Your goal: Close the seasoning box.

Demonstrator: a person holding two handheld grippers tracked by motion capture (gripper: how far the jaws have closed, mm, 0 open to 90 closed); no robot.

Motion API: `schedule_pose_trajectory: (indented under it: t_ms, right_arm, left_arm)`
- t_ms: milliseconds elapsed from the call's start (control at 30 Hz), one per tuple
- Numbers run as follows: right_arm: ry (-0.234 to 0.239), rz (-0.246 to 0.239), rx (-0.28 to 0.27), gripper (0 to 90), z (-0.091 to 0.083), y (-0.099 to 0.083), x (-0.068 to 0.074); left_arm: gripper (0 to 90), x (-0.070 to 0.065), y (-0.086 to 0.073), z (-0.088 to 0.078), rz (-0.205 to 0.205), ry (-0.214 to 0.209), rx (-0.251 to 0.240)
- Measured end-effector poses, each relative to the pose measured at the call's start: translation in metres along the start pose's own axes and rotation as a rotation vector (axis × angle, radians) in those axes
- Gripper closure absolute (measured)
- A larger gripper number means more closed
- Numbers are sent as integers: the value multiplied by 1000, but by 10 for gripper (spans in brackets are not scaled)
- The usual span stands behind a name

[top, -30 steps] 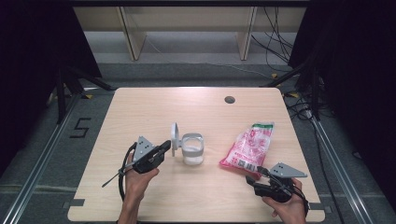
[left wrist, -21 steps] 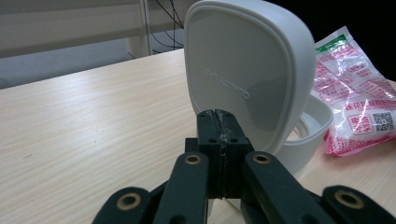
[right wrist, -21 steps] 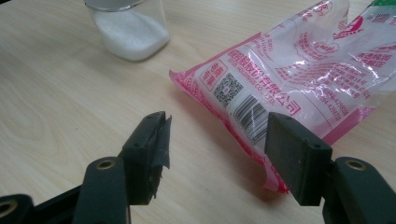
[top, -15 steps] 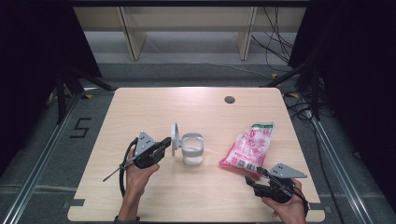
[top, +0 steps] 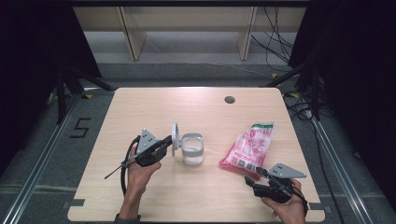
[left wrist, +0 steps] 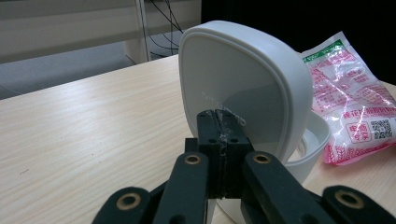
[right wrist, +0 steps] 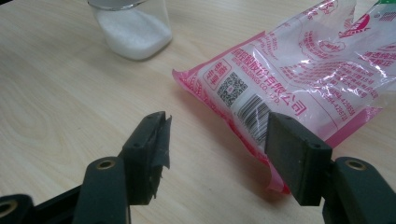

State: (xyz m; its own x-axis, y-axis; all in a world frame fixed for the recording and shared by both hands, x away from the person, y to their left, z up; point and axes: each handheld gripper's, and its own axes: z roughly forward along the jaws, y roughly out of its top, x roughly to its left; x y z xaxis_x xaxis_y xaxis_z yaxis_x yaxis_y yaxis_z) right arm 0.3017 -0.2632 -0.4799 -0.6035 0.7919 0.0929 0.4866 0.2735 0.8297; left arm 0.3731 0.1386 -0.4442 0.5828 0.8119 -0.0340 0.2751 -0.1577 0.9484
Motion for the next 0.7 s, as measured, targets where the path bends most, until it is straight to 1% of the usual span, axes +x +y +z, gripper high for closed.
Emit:
schedule_pose_trajectory:
  t_ms: [33, 67, 100, 133, 167, 267, 300, 333, 367, 400, 533, 567, 700]
  right_arm:
    - [-6, 8, 1, 398, 0, 0, 1]
    - [5, -4, 0, 398, 0, 0, 0]
    - [3, -2, 1, 399, 0, 0, 0]
    - [-3, -6, 1, 399, 0, 0, 0]
    - [0, 27, 5, 399, 0, 0, 3]
    - [-1, 22, 4, 399, 0, 0, 2]
    - [2, 4, 1, 398, 0, 0, 0]
    - [5, -5, 0, 399, 0, 0, 0]
    - [4, -1, 0, 399, 0, 0, 0]
    - [4, -1, 0, 399, 0, 0, 0]
    - [3, -2, -1, 399, 0, 0, 0]
    - [-10, -12, -1, 399, 0, 1, 0]
    - [-8, -11, 0, 399, 0, 1, 0]
  left_arm:
    - [889, -1, 0, 0, -12, -2, -4]
    - [889, -1, 0, 1, -9, -1, -3]
    - [889, 0, 1, 0, 15, 0, 2]
    - [888, -1, 1, 0, 12, 0, 2]
    - [888, -1, 2, 0, 8, -2, -1]
    - [888, -3, 2, 1, 16, -4, 1]
    - [888, -4, 2, 1, 7, -2, 3]
    - [889, -4, 2, 1, 13, -4, 4]
    - [889, -3, 3, 1, 25, -11, -2]
    - [889, -4, 3, 1, 19, -9, -4]
    - [888, -4, 3, 0, 22, -5, 0]
    - [888, -4, 3, 0, 23, -6, -1]
    - [885, -5, 4, -1, 24, -8, -4]
